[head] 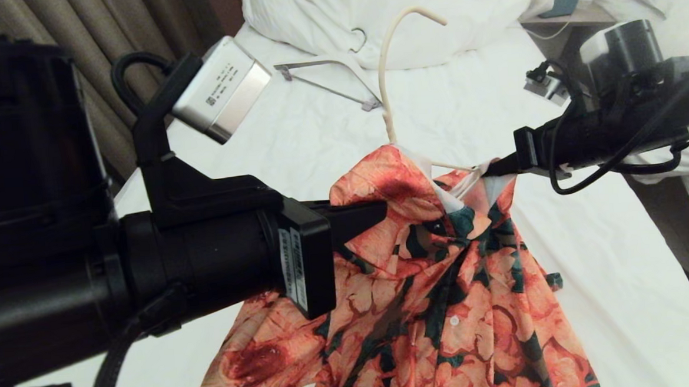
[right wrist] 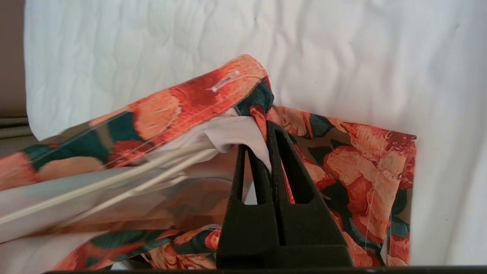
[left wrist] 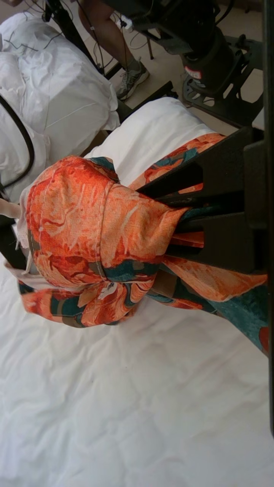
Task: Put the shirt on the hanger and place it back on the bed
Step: Hook the other side of the shirt onto the hanger
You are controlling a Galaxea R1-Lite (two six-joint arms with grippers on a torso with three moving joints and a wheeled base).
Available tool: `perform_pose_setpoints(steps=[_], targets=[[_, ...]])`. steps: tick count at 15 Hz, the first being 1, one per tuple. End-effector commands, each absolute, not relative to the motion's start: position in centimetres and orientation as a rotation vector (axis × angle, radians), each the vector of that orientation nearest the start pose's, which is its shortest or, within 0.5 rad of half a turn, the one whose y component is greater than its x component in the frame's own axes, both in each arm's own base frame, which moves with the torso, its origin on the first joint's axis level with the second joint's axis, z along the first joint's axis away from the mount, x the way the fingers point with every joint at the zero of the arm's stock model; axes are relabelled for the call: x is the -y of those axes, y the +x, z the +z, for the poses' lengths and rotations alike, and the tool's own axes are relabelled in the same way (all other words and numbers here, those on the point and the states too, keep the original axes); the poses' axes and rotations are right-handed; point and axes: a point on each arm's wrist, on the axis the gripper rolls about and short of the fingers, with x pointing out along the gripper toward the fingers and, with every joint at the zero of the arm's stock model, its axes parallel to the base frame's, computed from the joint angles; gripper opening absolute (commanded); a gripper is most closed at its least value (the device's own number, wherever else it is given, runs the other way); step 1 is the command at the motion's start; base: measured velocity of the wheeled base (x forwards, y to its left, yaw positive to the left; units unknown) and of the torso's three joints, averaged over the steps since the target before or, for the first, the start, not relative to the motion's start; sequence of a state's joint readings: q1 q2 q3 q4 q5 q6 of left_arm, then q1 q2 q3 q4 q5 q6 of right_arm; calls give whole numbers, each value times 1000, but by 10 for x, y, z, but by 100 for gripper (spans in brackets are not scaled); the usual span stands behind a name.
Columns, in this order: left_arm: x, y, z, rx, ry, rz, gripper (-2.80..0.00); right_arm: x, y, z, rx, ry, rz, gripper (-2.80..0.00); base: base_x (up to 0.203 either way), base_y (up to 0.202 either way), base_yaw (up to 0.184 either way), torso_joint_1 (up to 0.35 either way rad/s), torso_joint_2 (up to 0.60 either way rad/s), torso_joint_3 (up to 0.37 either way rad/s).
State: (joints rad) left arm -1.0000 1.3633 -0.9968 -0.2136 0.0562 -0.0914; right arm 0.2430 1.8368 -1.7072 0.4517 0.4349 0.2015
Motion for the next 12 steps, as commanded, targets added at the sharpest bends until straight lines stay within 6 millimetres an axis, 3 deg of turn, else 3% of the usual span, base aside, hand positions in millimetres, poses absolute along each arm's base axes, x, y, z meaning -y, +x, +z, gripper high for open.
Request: perform_pose_setpoints(steps=[1, 8, 12], targets=[[194, 126, 285, -183, -3, -935, -280, -91, 328, 293, -635, 245, 602, -280, 0, 0, 0, 0, 0, 0], [195, 125, 284, -182, -31, -946, -280, -105, 314, 319, -531, 221, 670, -280, 0, 0, 0, 0, 0, 0], [203, 129, 282, -148, -124, -949, -280, -117, 295, 343, -443, 204, 738, -280, 0, 0, 0, 0, 0, 0]])
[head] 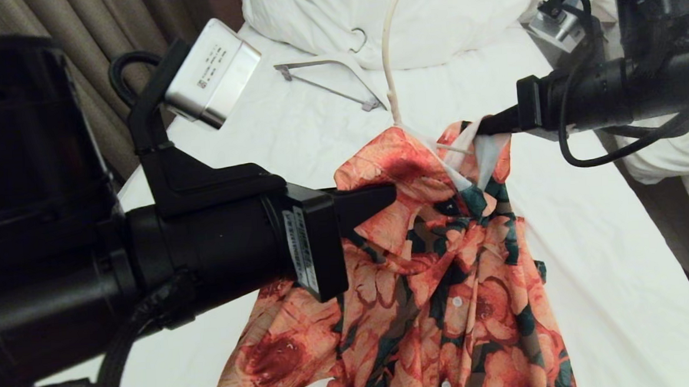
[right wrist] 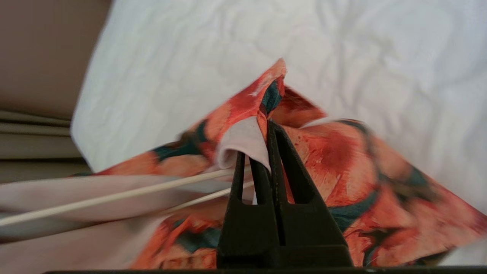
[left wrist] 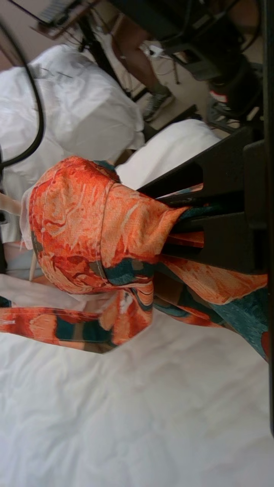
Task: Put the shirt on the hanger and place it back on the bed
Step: Hook the other side of the shirt onto the hanger
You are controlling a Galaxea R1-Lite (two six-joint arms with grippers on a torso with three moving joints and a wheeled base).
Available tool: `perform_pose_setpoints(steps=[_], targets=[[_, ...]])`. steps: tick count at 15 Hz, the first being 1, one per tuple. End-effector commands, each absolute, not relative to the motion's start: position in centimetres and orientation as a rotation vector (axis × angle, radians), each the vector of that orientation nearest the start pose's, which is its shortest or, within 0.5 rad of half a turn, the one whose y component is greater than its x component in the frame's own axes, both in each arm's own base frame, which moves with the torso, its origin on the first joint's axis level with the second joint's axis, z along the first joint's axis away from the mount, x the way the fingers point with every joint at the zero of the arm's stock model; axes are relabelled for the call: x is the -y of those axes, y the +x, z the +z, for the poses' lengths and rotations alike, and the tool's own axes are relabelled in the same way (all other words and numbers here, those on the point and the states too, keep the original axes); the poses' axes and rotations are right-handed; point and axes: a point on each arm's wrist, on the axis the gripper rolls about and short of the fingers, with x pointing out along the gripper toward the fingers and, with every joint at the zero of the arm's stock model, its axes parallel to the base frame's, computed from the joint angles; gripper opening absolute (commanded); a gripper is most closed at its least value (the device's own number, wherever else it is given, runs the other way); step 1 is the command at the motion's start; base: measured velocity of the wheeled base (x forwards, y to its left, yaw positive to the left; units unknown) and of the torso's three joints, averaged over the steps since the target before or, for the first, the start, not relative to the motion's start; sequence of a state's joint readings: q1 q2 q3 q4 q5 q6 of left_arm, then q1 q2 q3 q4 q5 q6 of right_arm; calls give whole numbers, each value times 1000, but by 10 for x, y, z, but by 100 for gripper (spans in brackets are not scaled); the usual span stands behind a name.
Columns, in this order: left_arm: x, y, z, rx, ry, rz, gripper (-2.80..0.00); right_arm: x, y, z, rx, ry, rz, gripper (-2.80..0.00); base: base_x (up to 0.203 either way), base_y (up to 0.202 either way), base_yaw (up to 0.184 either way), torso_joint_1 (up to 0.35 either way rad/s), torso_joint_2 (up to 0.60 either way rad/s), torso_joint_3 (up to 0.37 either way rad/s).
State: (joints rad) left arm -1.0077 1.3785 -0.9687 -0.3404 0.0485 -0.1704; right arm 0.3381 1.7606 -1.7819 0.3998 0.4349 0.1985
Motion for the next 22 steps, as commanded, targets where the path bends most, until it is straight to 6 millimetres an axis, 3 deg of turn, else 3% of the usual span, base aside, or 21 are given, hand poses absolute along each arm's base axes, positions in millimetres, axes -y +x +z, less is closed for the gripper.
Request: perform_pose_setpoints(steps=[1, 9, 13, 16, 22], targets=[[206, 131, 280, -126, -140, -952, -280, -120, 289, 348, -429, 200, 755, -280, 0, 0, 0, 0, 0, 0], [229, 144, 258, 85, -296, -976, -280, -128, 244, 383, -316, 188, 858, -280, 0, 0, 0, 0, 0, 0], [234, 145, 251, 133, -358, -995, -280, -144, 226, 388, -314, 184, 941, -280, 0, 0, 0, 0, 0, 0], [235, 133, 248, 122, -375, -1083, -280, -146, 214, 395, -283, 177, 977, -280, 0, 0, 0, 0, 0, 0], [237, 135, 250, 224, -429, -1083, -280, -149, 180, 398, -332, 163, 1058, -280, 0, 0, 0, 0, 0, 0]])
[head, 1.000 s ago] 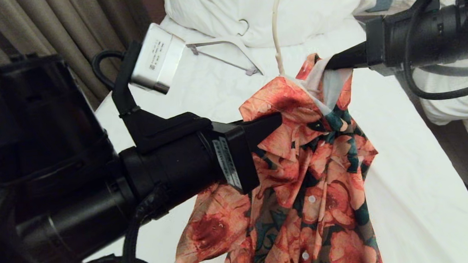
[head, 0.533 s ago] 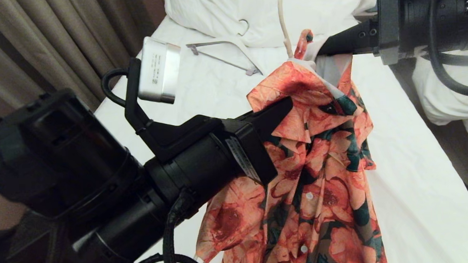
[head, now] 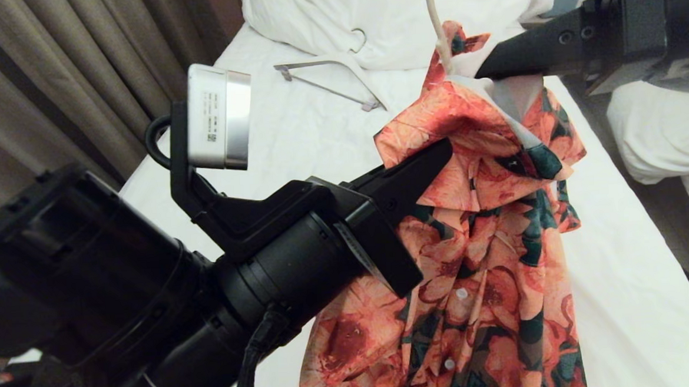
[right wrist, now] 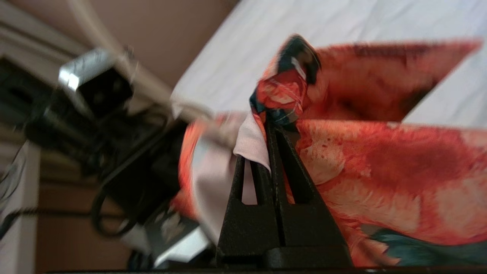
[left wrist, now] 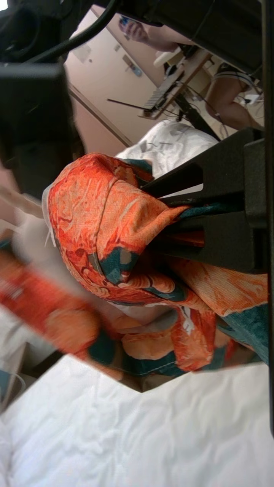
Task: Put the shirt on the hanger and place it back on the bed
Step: Hook the other side of the shirt onto the hanger
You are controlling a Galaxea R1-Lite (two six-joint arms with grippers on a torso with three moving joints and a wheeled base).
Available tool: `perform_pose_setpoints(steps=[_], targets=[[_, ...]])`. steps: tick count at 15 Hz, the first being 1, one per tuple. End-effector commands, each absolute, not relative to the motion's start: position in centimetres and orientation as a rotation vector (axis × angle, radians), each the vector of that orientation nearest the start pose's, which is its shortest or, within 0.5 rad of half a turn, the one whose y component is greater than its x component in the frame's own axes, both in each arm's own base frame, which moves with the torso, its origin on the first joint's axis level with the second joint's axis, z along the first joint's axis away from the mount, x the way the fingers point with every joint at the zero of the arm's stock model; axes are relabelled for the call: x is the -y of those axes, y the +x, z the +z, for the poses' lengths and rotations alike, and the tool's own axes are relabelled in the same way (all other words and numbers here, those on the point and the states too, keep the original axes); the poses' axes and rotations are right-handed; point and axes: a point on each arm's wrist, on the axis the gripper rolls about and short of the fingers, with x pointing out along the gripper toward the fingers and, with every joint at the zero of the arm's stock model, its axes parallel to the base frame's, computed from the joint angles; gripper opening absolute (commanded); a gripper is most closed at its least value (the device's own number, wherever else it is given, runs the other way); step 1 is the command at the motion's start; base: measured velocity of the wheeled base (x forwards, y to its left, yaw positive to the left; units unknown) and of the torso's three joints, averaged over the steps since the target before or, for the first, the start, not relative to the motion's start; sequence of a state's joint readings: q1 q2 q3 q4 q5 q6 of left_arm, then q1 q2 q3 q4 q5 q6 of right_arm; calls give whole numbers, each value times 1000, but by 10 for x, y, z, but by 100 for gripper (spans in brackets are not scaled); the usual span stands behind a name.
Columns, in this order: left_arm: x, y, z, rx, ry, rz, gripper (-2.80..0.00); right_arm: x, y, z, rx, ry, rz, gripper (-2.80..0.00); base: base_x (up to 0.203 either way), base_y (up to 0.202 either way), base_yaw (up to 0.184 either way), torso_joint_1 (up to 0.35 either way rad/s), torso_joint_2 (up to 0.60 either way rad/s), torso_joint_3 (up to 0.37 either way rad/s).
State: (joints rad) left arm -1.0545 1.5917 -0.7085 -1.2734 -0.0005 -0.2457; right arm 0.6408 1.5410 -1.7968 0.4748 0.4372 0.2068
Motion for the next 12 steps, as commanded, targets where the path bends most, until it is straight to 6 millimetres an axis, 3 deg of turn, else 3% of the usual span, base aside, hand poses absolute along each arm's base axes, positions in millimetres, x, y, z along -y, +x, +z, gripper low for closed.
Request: perform_pose_setpoints(steps=[1, 7, 8, 12], targets=[[236, 135, 251, 227, -430, -1080, -280, -148, 175, 396, -365, 158, 1062, -280, 0, 0, 0, 0, 0, 0], [234, 134, 254, 252, -440, -1081, -280, -149, 173, 389, -406, 154, 1063, -280, 0, 0, 0, 0, 0, 0], [233, 133, 256, 274, -451, -1080, -280, -149, 173, 389, -408, 153, 1063, 0, 0, 0, 0, 0, 0, 0], [231, 133, 258, 286, -458, -1078, -280, -144, 167, 390, -423, 151, 1059, 0, 0, 0, 0, 0, 0, 0]])
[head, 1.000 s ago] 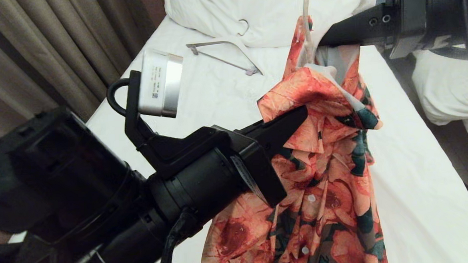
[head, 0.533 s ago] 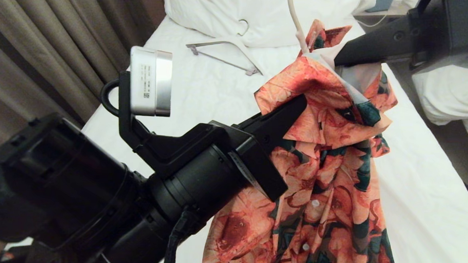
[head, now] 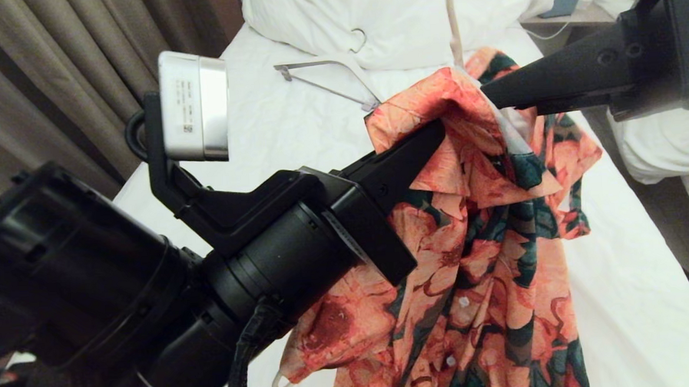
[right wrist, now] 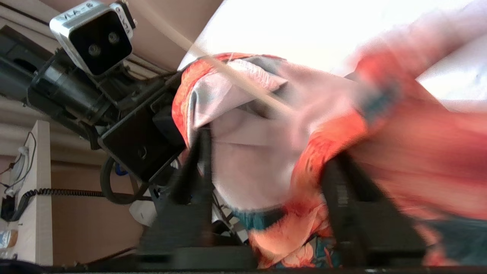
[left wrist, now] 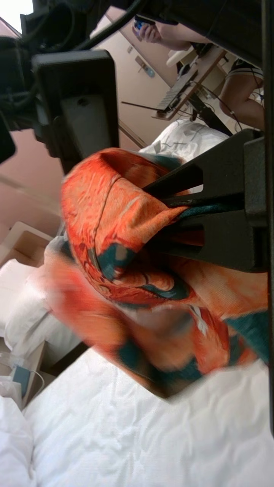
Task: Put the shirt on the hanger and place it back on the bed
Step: Hook the other side of the shirt onto the hanger
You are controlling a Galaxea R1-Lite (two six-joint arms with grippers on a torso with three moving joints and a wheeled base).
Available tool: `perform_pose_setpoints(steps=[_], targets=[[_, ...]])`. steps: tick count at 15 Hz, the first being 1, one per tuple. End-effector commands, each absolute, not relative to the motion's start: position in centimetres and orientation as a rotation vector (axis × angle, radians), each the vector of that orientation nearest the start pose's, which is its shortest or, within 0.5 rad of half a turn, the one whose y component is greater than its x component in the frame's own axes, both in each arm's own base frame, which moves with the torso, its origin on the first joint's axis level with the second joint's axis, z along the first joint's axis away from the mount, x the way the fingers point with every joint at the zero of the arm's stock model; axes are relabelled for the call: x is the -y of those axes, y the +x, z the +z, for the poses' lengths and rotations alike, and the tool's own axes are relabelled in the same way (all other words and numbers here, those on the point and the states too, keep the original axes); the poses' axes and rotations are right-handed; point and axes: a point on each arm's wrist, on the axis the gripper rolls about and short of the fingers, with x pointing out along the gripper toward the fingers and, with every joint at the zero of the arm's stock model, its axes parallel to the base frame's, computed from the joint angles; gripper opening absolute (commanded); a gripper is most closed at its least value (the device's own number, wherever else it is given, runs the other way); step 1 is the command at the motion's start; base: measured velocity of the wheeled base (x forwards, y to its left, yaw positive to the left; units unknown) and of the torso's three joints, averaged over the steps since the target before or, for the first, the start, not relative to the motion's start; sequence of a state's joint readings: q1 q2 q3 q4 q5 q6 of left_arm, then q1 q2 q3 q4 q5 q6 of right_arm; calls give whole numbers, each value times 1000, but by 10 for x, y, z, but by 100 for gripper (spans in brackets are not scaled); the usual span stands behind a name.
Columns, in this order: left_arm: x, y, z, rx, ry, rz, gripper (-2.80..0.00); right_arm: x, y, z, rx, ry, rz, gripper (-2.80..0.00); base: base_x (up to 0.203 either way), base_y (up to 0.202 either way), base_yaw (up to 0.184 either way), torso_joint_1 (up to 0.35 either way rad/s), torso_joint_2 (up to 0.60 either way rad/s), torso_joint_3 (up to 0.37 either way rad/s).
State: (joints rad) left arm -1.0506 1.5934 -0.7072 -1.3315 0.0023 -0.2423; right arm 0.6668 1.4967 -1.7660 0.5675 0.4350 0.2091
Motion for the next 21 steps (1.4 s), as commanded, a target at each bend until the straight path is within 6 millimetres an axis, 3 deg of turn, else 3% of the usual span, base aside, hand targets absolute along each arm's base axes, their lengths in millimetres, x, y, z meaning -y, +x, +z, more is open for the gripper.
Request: perform_pose_setpoints(steps=[1, 5, 11, 21], targets=[[231, 133, 258, 287, -458, -1077, -280, -142, 165, 390, -426, 151, 1058, 0, 0, 0, 0, 0, 0, 0], [232, 134, 257, 284, -456, -1076, -280, -136, 159, 396, -406, 150, 1018, 0, 0, 0, 0, 0, 0, 0], [233, 134, 256, 276, -453, -1079, -280, -127, 151, 423, -288, 166, 1006, 0, 0, 0, 0, 0, 0, 0], [233, 134, 256, 279, -453, -1079, -280, -141, 177, 377, -506, 125, 916, 0, 0, 0, 0, 0, 0, 0]])
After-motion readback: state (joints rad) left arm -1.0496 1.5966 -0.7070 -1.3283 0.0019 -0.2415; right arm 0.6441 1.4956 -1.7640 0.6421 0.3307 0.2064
